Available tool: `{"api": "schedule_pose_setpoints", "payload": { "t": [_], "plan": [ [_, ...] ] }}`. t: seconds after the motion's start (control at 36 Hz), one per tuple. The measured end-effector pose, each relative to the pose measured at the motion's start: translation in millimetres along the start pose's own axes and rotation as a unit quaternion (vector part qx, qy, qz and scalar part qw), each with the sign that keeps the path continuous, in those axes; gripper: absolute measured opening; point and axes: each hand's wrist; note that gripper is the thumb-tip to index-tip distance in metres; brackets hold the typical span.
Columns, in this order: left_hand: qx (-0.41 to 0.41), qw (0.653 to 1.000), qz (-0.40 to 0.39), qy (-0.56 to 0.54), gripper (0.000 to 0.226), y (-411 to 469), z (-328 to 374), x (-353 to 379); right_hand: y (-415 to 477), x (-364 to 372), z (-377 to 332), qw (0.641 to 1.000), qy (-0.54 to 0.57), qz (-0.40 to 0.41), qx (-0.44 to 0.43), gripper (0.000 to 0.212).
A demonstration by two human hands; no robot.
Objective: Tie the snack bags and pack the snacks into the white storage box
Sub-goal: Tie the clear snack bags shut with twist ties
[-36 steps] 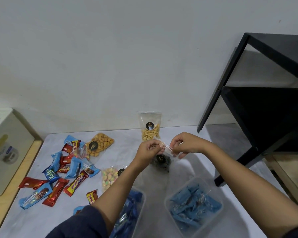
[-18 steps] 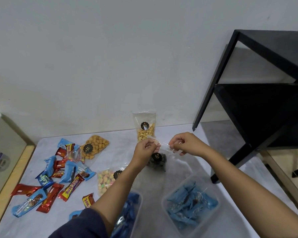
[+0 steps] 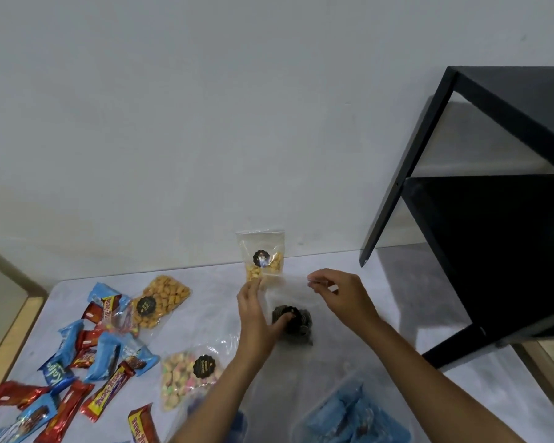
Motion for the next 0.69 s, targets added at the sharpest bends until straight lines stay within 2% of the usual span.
{"api": "schedule_pose_setpoints", "payload": {
  "t": [0.08,0.17,0.25,0.36,0.44,0.69],
  "plan": [
    [-0.039,0.998,-0.045,-0.014,0.095,8.4,-10.2,8.9,12.4,1.2,5.0,0.999,0.016,0.039,-0.011,0.014],
    [-0.038,0.994,-0.086,-0.057,0.093,22.1,-9.7,23.2,28.8,3.1,10.6,0.995,0.033,0.094,0.004,0.012],
    [-0.018,0.993,-0.077,-0.084,0.090,38.1,-8.8,37.4,44.9,7.1,18.9,0.980,0.086,0.167,0.060,0.010],
    [-0.021,0.991,-0.053,-0.118,0.086,54.5,-15.9,56.0,66.1,12.4,25.4,0.937,0.174,0.261,0.154,0.010],
    [-0.031,0.992,-0.047,-0.117,0.082,66.8,-19.4,69.2,83.5,16.2,27.9,0.919,0.205,0.288,0.176,0.010],
    [0.006,0.995,-0.038,-0.088,0.081,95.6,-22.3,76.9,112.1,20.5,37.3,0.899,0.232,0.321,0.186,0.017]
  ]
}}
Point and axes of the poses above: each hand's wrist, its own y-axis towards the middle knuckle, its own x-axis out of the palm, z = x × y, and after that the axes turned 10 degrees about -y, right-handed
